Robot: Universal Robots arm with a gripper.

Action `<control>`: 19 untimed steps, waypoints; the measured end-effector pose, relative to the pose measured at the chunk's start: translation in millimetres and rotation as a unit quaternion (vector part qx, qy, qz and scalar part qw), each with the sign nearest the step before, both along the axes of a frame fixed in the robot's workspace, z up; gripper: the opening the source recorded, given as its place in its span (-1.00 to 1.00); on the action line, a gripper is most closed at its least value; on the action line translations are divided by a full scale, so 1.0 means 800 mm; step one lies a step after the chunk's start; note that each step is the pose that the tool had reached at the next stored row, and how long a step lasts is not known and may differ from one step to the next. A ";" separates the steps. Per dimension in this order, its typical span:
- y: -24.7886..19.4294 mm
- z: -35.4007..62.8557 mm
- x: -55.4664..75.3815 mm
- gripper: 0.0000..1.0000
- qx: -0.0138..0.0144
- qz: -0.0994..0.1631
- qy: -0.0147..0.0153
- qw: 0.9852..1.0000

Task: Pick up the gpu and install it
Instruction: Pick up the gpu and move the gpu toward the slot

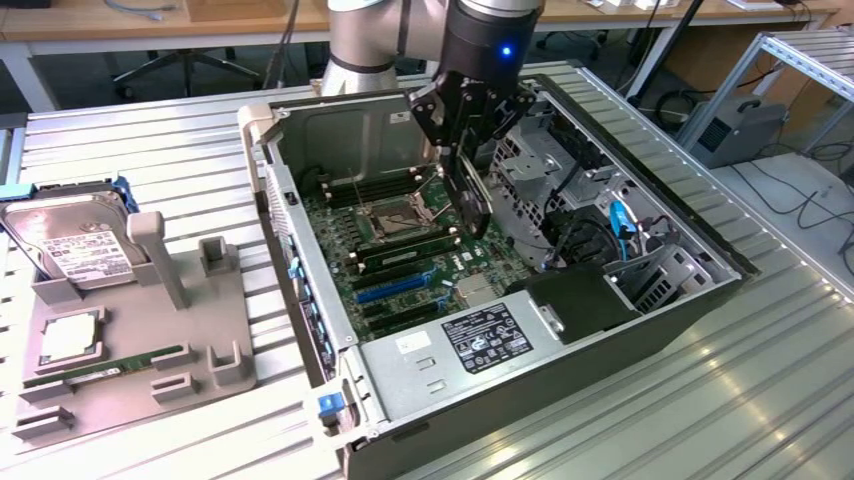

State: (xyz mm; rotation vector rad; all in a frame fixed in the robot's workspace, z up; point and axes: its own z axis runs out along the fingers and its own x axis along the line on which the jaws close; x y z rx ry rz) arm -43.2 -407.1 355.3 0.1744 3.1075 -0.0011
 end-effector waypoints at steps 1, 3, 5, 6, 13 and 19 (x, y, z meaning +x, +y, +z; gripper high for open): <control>0.0000 -0.001 0.001 -0.45 0.000 0.000 0.000 1.000; 0.0000 -0.002 0.003 -0.45 0.000 0.000 0.000 1.000; -0.0001 -0.002 0.004 -0.45 0.000 0.000 0.000 1.000; -0.0001 -0.002 0.004 -0.45 0.000 0.000 0.000 1.000; 0.0000 -0.002 0.004 -0.45 0.000 0.002 0.000 1.000; 0.0000 -0.002 0.004 -0.45 0.000 0.038 0.000 0.999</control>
